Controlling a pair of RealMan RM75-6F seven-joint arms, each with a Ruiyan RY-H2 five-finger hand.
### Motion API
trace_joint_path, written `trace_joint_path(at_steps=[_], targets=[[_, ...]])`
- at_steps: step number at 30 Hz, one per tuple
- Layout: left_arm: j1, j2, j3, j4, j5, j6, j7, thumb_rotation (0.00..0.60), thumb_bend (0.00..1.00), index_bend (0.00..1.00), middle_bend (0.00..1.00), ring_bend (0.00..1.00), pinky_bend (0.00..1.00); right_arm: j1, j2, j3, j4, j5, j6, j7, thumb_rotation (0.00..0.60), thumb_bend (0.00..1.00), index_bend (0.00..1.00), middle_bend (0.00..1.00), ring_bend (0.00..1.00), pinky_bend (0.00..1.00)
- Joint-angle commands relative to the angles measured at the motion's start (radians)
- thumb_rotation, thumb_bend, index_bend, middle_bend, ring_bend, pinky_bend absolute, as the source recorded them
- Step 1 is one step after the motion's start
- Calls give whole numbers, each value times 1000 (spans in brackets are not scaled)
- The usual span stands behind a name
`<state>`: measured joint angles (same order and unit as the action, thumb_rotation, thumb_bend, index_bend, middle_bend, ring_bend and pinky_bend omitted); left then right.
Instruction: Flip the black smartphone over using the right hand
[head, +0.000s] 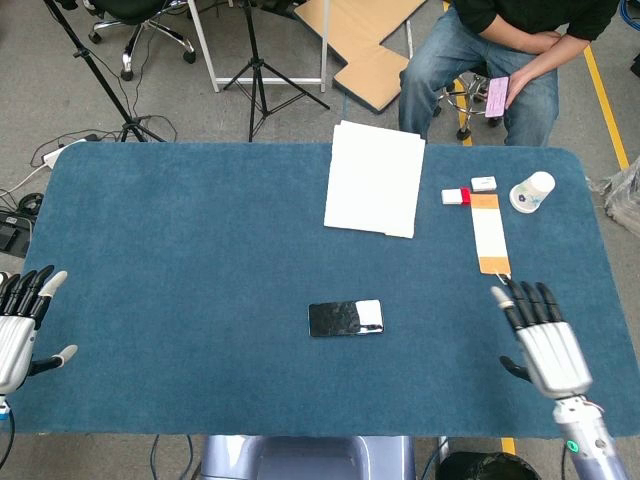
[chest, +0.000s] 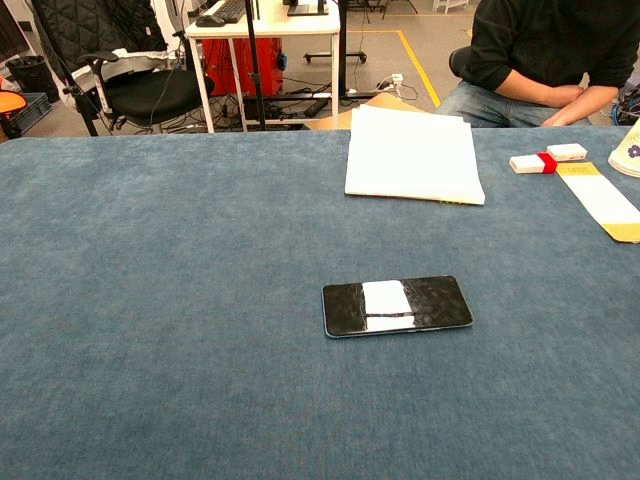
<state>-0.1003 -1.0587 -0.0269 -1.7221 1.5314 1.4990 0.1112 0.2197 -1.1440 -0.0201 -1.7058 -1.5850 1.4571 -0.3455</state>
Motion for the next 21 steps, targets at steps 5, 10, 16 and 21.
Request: trace_joint_path(at_steps=[5,10,16,21], targets=[[-10,-12,-24,17,-63,-28,13,600,0,0,0,0,0,279,-124,121,-115,130,-410,-331,600,0,0,0,0,0],[-16,-12,-43,37,-112,-49,-4,600,0,0,0,0,0,401,-238,174,-105,295,-561,-485,600,0,0,0,0,0],[-18,-1,-38,41,-118,-69,-36,600,0,0,0,0,0,529,-363,191,-39,465,-636,-679,600,0,25,7,0,0],[-22,4,-35,51,-123,-87,-55,600,0,0,0,0,0,586,-422,181,-17,563,-618,-787,600,0,43,48,0,0]])
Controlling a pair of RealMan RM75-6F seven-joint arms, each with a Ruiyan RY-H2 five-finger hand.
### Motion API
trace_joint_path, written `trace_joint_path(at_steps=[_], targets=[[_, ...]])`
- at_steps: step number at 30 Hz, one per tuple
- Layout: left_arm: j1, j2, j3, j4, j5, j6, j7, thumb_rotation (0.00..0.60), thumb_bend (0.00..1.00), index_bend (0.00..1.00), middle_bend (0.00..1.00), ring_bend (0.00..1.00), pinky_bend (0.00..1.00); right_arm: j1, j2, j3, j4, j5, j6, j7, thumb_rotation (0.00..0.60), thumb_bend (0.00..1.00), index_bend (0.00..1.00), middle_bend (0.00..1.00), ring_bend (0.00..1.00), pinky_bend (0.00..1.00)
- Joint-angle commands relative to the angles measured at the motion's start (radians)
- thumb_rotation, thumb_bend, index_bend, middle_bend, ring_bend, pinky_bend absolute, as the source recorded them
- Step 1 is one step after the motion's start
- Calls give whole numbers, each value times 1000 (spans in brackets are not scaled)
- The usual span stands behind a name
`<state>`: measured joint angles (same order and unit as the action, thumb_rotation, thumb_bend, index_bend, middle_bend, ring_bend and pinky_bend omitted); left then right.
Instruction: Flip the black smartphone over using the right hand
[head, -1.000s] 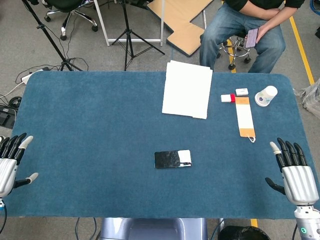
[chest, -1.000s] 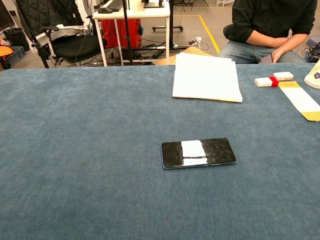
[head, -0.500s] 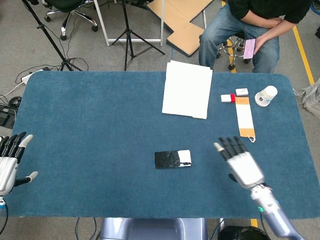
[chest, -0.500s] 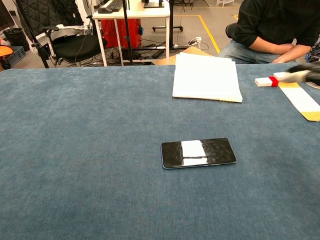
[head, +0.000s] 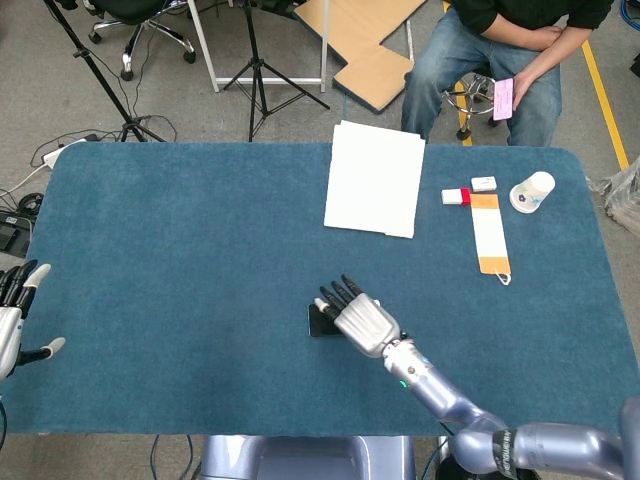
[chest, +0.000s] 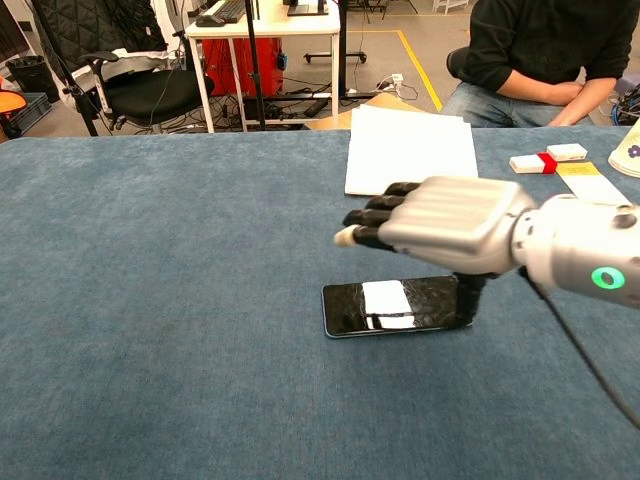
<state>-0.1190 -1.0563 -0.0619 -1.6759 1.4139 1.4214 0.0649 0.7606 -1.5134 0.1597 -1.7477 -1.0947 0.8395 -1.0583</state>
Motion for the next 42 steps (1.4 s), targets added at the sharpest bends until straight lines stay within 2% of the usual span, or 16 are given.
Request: trace_joint_path(at_steps=[1,7,18,29,33,35,38,42], targets=[[-4,2,-1,8,-8,-13,-12,600,0,0,0,0,0,56,-64,0,30,92,4,-92,600,0,50,60,0,0],[-7,5,-3,12,-14,-19,-25,600,0,0,0,0,0,114,-128,-9,77,183,27,-170,600,0,97,119,0,0],[-16,-2,-4,19,-24,-38,-17,600,0,0,0,0,0,183,-212,-34,176,288,57,-213,600,0,163,181,0,0],[-26,-14,-5,29,-31,-54,-7,600,0,0,0,0,0,214,-247,-59,254,316,66,-182,600,4,272,290,0,0],[-26,-15,-5,28,-29,-52,-6,600,0,0,0,0,0,220,-257,-62,274,302,69,-151,600,66,366,397,16,0],[-27,-16,-5,28,-29,-52,-5,600,0,0,0,0,0,220,-261,-65,282,290,72,-133,600,112,418,455,57,0],[-28,-16,-4,28,-29,-54,-4,600,0,0,0,0,0,214,-263,-69,291,258,83,-98,600,157,460,501,99,0],[-28,-15,-4,27,-28,-53,-6,600,0,0,0,0,0,195,-259,-68,292,208,97,-17,600,188,473,514,128,15]])
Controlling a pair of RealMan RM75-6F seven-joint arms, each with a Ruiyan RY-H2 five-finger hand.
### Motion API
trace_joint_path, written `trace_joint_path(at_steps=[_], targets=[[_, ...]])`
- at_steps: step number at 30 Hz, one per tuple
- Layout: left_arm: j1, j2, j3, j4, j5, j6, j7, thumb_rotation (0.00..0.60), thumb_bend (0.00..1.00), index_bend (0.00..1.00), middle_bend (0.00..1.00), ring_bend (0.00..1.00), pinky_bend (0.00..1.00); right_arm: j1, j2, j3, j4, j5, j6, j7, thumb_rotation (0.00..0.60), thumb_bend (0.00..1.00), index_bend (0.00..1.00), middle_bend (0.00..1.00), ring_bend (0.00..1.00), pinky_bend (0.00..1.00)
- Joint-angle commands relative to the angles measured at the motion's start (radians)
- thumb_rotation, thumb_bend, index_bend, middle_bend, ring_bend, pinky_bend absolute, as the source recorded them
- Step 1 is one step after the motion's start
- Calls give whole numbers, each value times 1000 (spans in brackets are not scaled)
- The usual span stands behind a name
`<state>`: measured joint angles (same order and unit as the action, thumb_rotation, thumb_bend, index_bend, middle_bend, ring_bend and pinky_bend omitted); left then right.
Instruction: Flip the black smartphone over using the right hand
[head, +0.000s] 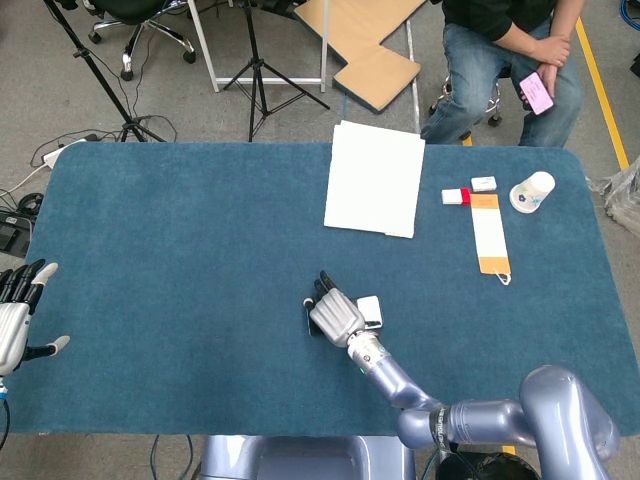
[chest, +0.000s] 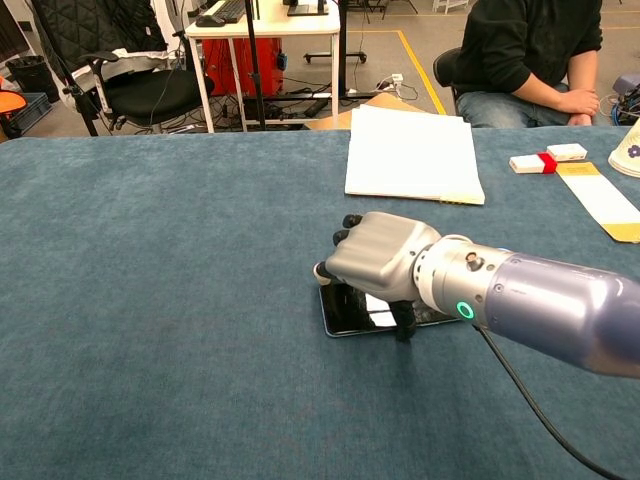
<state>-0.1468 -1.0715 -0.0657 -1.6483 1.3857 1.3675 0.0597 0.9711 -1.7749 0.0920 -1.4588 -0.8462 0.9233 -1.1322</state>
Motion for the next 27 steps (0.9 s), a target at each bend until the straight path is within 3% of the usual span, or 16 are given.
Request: trace_joint_path(at_steps=[1,9,16,21,27], targets=[[1,1,0,0,0,1,-2,600,0,0,0,0,0,-22,6,2,1,-57,20,84,600,192,472,514,132,27],[1,4,1,-2,3,1,-8,600,0,0,0,0,0,-95,48,39,-26,-237,84,405,600,221,471,508,155,130],[3,6,5,-10,11,8,-7,600,0,0,0,0,0,-182,90,116,-59,-295,124,828,600,226,479,508,173,166],[5,6,9,-18,22,14,1,600,0,0,0,0,0,-249,126,200,-132,-205,42,1208,600,256,471,502,164,166],[5,2,12,-23,28,19,13,600,0,0,0,0,0,-316,179,283,-181,-129,-171,1653,600,297,467,497,151,166]])
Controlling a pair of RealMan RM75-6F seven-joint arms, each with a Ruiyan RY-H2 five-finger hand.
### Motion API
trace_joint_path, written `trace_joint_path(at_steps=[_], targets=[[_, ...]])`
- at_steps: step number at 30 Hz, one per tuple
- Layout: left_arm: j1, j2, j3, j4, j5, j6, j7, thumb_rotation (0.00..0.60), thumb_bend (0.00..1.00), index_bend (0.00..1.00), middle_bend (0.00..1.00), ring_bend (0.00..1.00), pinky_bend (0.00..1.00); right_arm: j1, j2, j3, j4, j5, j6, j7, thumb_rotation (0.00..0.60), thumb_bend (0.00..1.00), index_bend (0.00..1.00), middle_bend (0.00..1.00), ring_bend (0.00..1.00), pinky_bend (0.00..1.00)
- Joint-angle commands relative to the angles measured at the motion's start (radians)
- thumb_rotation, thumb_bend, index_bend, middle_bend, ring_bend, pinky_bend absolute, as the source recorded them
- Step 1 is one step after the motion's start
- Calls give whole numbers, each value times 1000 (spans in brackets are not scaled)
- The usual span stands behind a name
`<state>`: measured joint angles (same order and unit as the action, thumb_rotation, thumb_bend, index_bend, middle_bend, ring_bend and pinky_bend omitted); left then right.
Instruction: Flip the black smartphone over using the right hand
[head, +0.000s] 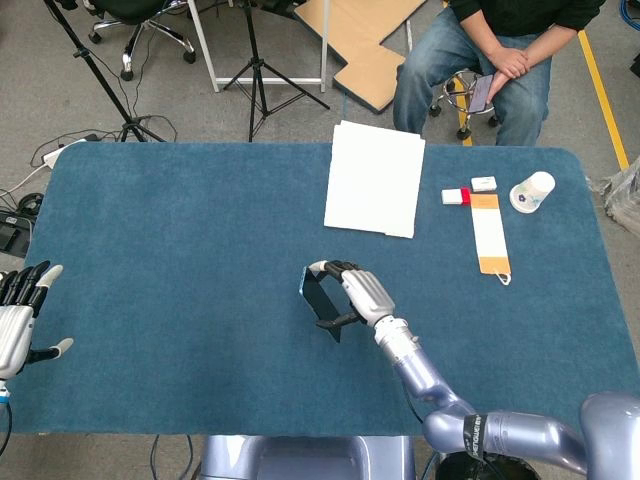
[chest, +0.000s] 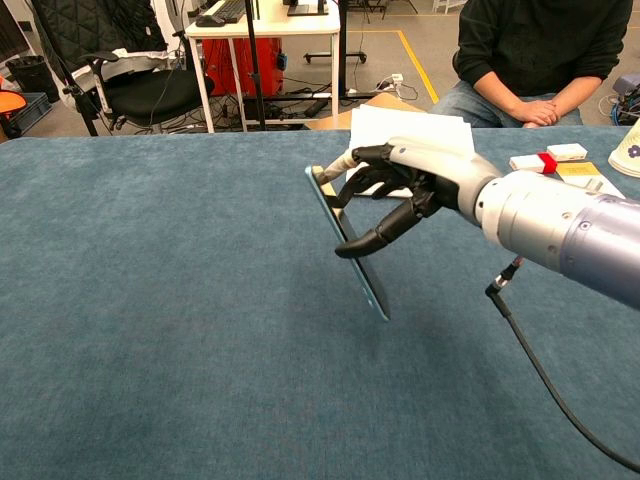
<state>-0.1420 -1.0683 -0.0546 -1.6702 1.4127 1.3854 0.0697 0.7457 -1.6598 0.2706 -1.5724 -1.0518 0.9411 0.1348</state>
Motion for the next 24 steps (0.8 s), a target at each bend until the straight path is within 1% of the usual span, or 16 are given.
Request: trace_joint_path(at_steps=[1,6,10,14,21,22,24], targets=[[0,-2,2,-2,1,1,6,600,0,0,0,0,0,-98,70,112,-66,78,-223,439,600,311,467,497,151,166],[0,-7,3,-4,0,0,21,600,0,0,0,0,0,-128,66,140,-40,53,-345,638,600,351,467,497,152,177],[-1,-11,3,-3,-5,-2,28,600,0,0,0,0,0,-138,45,141,1,3,-425,735,600,378,467,494,151,185],[-3,-13,2,-1,-9,-6,30,600,0,0,0,0,0,-138,21,129,40,-43,-453,761,600,388,450,469,151,222],[-4,-14,0,1,-14,-7,33,600,0,0,0,0,0,-138,-17,108,93,-116,-478,793,600,420,446,459,141,223],[-4,-14,0,1,-14,-7,33,600,0,0,0,0,0,-137,-19,104,101,-128,-475,791,600,422,434,443,134,224],[-4,-13,0,0,-14,-7,32,600,0,0,0,0,0,-136,-23,96,118,-157,-464,778,600,422,383,379,101,216]])
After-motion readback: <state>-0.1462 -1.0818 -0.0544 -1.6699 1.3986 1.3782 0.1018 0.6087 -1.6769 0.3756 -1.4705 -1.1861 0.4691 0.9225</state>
